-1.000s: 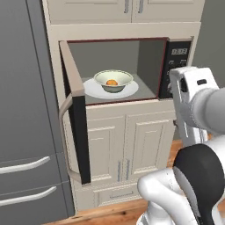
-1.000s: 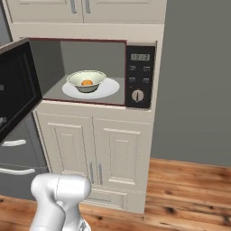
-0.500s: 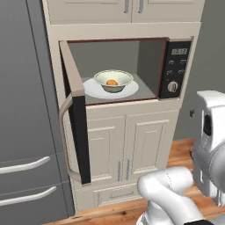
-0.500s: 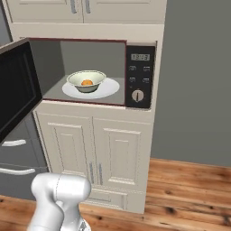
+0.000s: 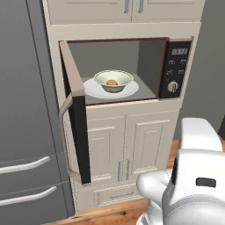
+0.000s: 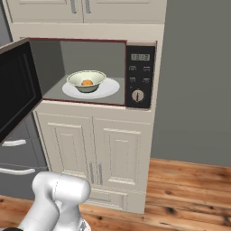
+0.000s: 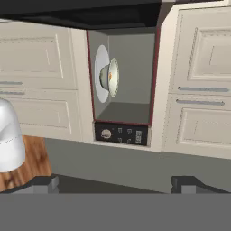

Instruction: Pick the squash from the sink and place it in the bowl. Then pick the bowl and place it in the microwave. Then close the microwave door and press the start button.

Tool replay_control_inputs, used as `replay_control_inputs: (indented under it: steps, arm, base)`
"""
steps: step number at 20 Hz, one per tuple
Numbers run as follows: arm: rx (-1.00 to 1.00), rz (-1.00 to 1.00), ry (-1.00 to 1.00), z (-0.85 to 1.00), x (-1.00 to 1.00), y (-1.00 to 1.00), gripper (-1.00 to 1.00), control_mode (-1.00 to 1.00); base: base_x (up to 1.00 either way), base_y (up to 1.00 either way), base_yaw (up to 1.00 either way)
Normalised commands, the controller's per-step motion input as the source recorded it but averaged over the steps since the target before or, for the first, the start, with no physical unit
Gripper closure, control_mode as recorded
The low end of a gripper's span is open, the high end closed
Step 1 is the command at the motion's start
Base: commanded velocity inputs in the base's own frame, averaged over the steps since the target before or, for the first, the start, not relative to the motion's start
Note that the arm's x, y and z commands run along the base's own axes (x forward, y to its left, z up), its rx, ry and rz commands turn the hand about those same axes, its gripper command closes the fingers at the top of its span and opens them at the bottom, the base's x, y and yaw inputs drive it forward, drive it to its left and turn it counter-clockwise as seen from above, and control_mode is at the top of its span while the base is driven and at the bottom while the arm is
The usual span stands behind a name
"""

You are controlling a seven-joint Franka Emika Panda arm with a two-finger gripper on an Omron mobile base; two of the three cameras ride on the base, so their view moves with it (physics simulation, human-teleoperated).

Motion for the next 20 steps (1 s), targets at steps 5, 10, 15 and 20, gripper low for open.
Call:
replay_control_inputs:
  steps: [5, 10, 15, 20]
  arm:
    - [-0.07, -0.19, -0.02, -0.03, 0.24, 0.95, -1.00, -1.00]
    - [-0.06, -0.18, -0.02, -0.24, 0.17, 0.80, -1.00, -1.00]
    - [-0.08, -0.16, 0.00, -0.62, 0.76, 0.79, -1.00, -1.00]
    - [-0.08, -0.15, 0.00, -0.60, 1.00, 0.71, -1.00, -1.00]
  base:
    - [0.00, 0.00, 0.00]
    - [0.00, 0.00, 0.00]
    - [0.00, 0.00, 0.00]
    - [0.00, 0.00, 0.00]
